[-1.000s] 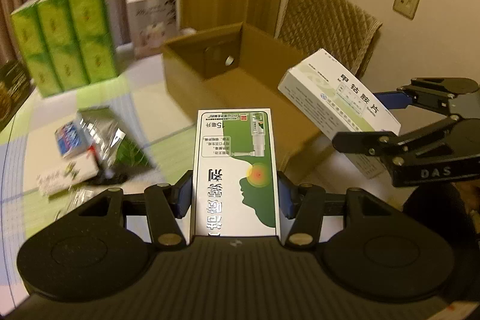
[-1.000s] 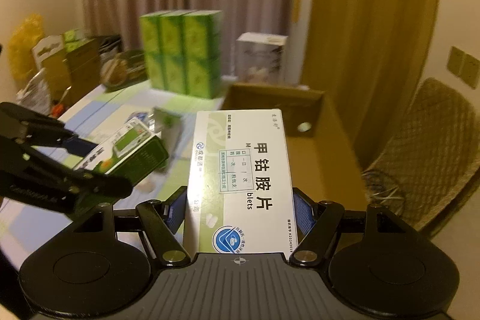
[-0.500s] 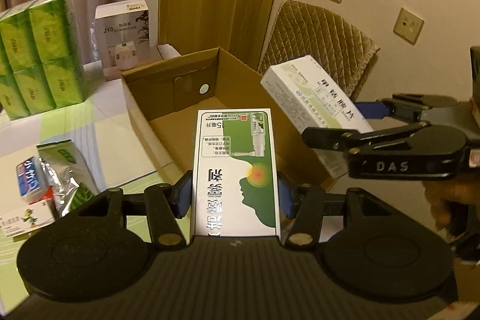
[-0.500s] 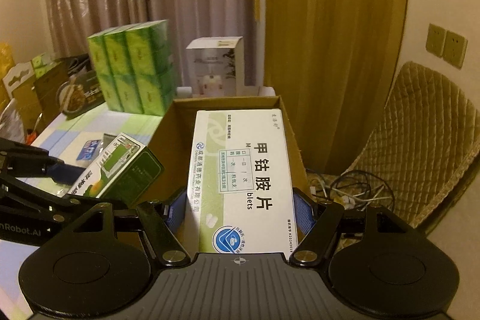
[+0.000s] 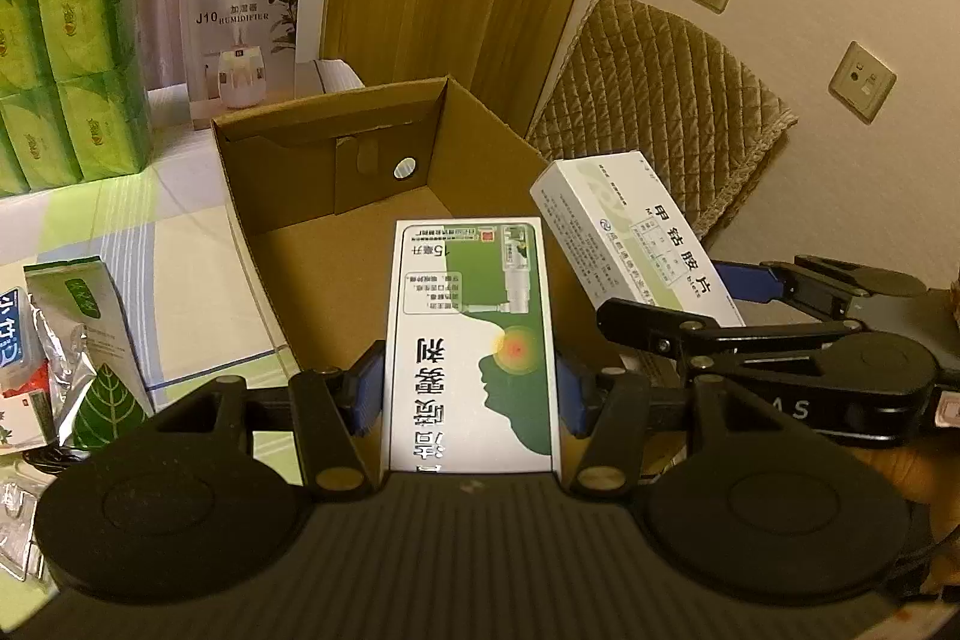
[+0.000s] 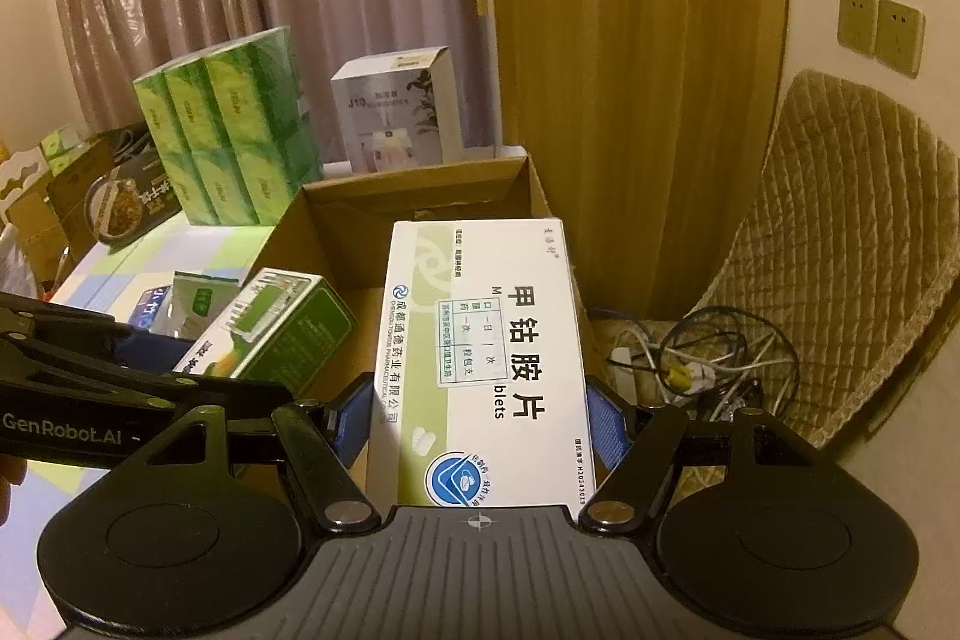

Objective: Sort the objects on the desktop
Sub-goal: 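Carry both boxes over cardboard box and open both tools to drop them, then withdraw both open tools from cardboard box back over the table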

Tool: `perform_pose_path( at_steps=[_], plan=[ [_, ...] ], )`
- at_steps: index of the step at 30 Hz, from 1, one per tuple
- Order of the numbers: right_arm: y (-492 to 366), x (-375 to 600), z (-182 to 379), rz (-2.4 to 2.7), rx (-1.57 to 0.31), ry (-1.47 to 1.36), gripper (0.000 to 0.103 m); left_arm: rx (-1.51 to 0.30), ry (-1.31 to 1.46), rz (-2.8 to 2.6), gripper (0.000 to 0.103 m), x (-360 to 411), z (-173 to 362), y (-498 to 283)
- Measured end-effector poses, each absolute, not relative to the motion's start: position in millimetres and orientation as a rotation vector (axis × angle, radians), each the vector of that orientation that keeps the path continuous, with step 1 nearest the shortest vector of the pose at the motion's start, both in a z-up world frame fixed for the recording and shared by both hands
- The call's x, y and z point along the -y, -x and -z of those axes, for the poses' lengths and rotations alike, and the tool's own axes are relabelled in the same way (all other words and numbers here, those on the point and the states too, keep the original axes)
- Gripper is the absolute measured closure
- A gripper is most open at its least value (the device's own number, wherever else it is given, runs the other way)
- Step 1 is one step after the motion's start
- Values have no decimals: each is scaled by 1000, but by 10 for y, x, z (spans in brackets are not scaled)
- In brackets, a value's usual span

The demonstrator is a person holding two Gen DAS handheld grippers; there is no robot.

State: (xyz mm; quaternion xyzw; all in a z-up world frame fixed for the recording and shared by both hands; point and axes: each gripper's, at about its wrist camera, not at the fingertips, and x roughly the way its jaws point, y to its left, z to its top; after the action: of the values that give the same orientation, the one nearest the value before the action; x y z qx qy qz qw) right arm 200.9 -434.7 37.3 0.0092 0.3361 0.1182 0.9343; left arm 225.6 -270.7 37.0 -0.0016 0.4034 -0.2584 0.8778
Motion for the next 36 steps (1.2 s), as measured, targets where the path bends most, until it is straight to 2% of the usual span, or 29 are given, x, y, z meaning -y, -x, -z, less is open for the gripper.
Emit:
perform_pose_path(
  at_steps=[27,31,36],
  plan=[
    [-2110,4221,-299,-261,-705,-30,35,-774,37,494,52,2341,-485,-1989],
    [-2125,4207,-300,-255,-699,-31,28,-774,46,487,52,2276,-488,-1967],
    [-2023,4210,-307,-259,-691,-43,27,-769,48,478,51,2184,-480,-1902]
  ],
)
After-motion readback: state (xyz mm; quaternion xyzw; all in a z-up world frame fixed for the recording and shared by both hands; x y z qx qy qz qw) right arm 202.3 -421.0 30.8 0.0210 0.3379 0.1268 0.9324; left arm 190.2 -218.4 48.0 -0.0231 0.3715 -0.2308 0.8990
